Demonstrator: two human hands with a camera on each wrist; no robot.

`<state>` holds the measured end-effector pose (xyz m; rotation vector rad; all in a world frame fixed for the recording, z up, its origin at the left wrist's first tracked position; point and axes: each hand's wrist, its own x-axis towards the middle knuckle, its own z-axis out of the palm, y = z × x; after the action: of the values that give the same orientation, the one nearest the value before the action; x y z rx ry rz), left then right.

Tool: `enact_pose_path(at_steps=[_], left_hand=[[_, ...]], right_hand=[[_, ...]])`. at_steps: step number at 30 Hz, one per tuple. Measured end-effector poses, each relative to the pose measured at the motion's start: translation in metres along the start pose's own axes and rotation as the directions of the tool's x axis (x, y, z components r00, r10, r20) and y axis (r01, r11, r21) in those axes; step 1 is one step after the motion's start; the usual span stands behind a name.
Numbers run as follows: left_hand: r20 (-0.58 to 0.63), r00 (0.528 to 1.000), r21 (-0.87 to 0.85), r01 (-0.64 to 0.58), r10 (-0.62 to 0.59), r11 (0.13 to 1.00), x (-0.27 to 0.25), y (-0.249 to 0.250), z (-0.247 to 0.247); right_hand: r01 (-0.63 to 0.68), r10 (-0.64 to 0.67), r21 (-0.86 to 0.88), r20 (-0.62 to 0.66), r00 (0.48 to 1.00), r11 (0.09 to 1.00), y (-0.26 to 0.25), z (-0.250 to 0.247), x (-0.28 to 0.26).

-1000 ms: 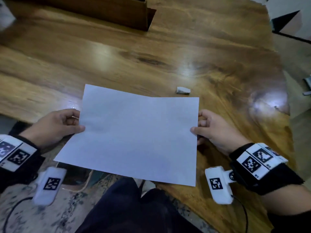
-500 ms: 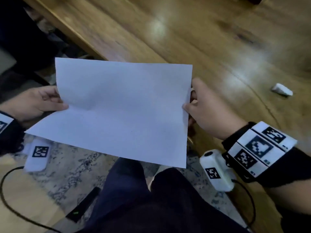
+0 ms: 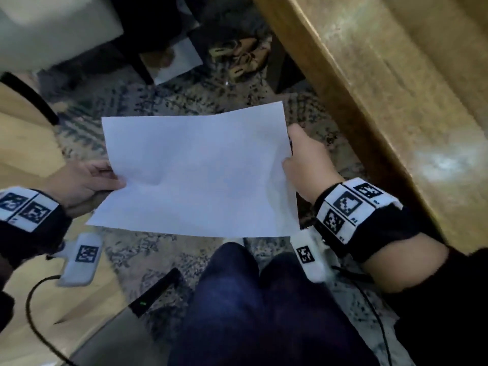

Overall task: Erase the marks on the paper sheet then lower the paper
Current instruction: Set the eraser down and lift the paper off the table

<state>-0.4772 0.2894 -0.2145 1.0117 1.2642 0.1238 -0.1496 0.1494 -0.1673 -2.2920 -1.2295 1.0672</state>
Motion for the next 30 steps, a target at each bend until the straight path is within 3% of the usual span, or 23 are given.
enact_pose_path(at_steps=[4,12,21,25,30], left_hand=[[-0.078,0.994,0.009,0.080,-0.079,0.997,0.024,-0.035,-0.017],[-0.152,0.972,-0.034,0.175,-0.178,0.984,0.060,-0.097,-0.026],[-0.194,0.946,-0.030,0.259,-0.260,0.965,0.081,-0.142,-0.019],[-0.210,0.938,0.006,0.282,-0.275,0.959,0.089,-0.146,-0.013],[-0.229,0.935,-0.001,0.279,-0.272,0.960,0.092,-0.140,-0.002]], right_hand=[[-0.033,0.032,-0.025,-0.006,0.999,0.999,0.010,0.043,0.062],[0.024,-0.021,-0.025,0.139,0.990,0.999,0.042,0.131,0.147],[-0.002,0.005,-0.013,0.242,0.970,1.000,0.092,0.203,0.183],[-0.069,0.076,-0.038,0.215,0.974,0.997,0.129,0.235,0.207],[-0.005,0.028,-0.110,0.207,0.978,0.994,0.116,0.239,0.189]])
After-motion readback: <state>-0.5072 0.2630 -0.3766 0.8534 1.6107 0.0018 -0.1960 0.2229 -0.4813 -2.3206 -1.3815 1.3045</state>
